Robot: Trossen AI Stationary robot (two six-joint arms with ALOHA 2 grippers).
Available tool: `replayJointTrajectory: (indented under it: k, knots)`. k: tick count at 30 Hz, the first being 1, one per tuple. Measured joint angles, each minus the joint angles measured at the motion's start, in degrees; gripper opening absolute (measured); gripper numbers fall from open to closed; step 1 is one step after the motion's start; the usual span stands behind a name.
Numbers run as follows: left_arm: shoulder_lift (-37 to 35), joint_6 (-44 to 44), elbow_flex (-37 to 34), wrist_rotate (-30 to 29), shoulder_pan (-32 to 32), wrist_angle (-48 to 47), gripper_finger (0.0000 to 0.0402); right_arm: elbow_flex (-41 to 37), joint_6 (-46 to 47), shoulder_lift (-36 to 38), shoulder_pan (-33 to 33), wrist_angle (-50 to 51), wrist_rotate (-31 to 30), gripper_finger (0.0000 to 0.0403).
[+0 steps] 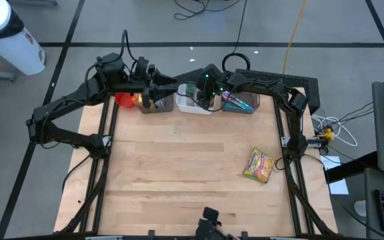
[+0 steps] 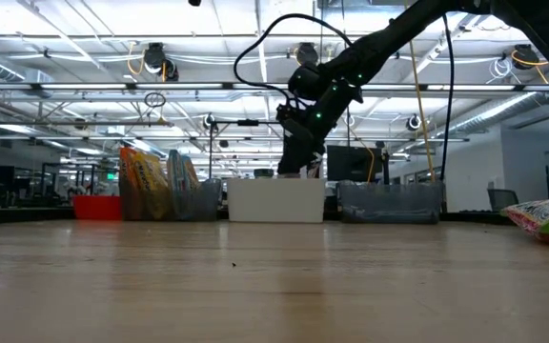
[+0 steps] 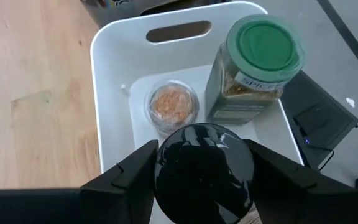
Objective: Pick & Place Food Item
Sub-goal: Put the purple seasoning bottle into the white bin
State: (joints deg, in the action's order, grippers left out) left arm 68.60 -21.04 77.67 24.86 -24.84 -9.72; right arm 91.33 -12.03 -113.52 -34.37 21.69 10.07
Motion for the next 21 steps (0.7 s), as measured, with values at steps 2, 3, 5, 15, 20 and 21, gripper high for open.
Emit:
replayJointTrajectory:
  k: [2,3,5,15,20,21]
  knots:
    - [0.01,0.0,0.0,0.0,0.0,0.0,0.028,0.0,0.0,0.0,0.0,-0.54,-0.02,0.0197]
    - [0.02,0.0,0.0,0.0,0.0,0.0,0.028,0.0,0.01,0.0,0.0,-0.84,0.0,0.0197]
    - [0.02,0.0,0.0,-0.03,0.0,0.0,0.028,0.0,0.02,0.0,0.0,-1.07,0.0,0.0197]
    - [0.02,0.37,0.0,-0.87,0.0,0.0,0.028,0.0,0.87,-0.82,0.0,-2.63,-1.07,0.0197]
    - [0.02,0.37,0.0,-0.87,0.0,-0.36,0.028,0.09,2.87,-1.72,-0.02,-2.72,-1.09,0.0197]
    - [0.02,0.35,0.0,-0.87,0.0,-0.73,0.028,0.09,2.86,-1.72,-0.02,-2.86,-1.09,0.0197]
